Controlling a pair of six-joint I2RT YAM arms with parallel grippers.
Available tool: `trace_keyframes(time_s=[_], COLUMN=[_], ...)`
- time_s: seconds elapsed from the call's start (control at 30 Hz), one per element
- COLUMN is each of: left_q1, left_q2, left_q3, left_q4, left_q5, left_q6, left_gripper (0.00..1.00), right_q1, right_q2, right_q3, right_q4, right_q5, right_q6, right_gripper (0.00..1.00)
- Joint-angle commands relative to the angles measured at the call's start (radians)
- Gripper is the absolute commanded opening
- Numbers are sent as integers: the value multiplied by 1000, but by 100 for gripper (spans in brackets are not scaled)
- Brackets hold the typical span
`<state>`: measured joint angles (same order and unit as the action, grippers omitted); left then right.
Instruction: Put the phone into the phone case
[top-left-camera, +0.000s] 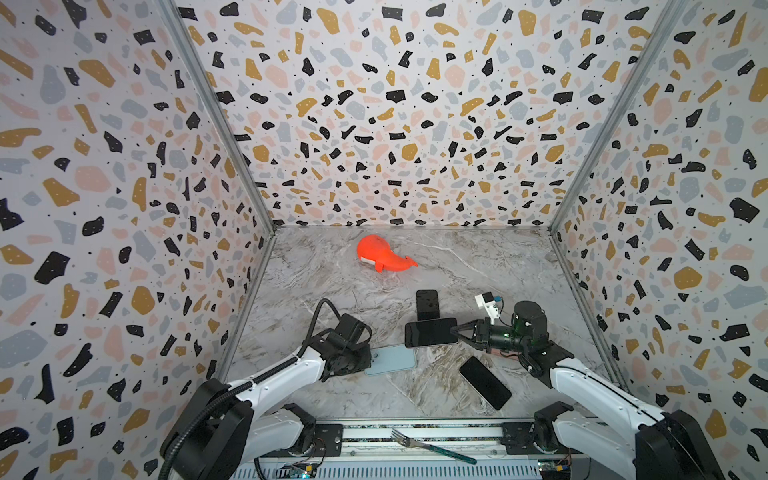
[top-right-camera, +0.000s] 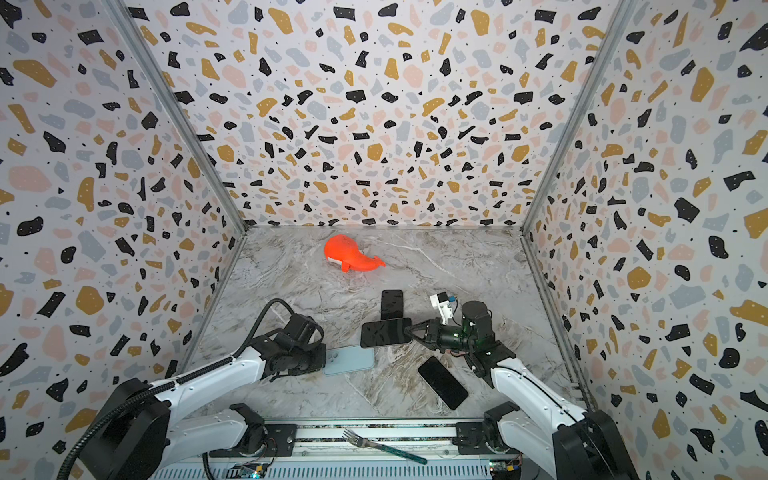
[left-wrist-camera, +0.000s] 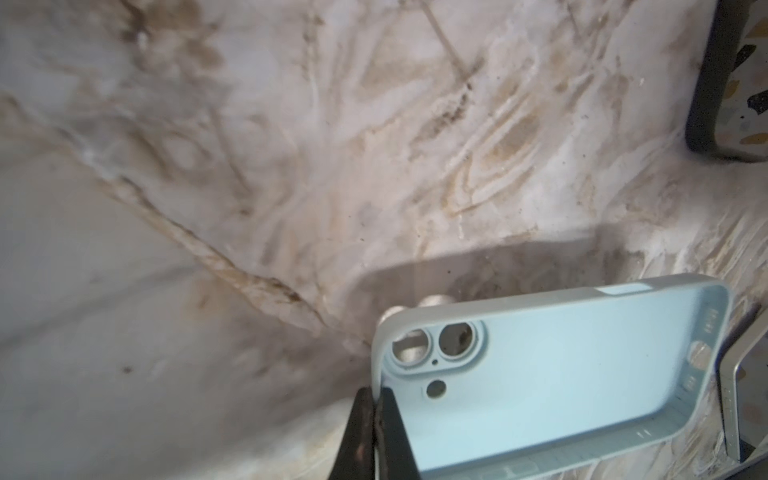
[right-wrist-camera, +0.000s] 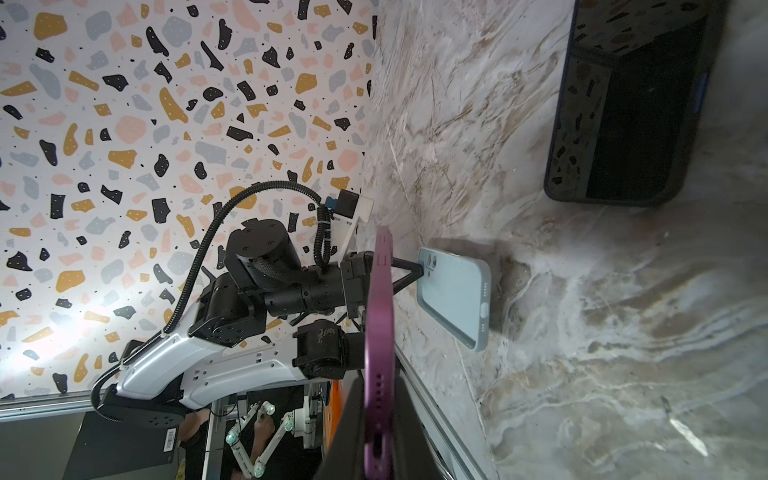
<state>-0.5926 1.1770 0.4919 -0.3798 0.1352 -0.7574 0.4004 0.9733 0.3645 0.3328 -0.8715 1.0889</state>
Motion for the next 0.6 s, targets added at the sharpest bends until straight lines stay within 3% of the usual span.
trace_keyframes(time_s=[0.0,0.37,0.57], left_q1=[-60,-178,-180], left_q2=[26,125,119], left_q3=[17,60,51], left_q4=[48,118,141], left_q5=[-21,-42,-27], left_q6=[-65,-158,-174], left_gripper=[1,7,19], right_q1=[-2,23,83], right_q2=[-53,-64,-22], right_q3=[-25,-121,-162], right_q4=[-23,53,144], right_q5=[-17,6,41], right_q6=[0,75,144], right_gripper=[3,3,2])
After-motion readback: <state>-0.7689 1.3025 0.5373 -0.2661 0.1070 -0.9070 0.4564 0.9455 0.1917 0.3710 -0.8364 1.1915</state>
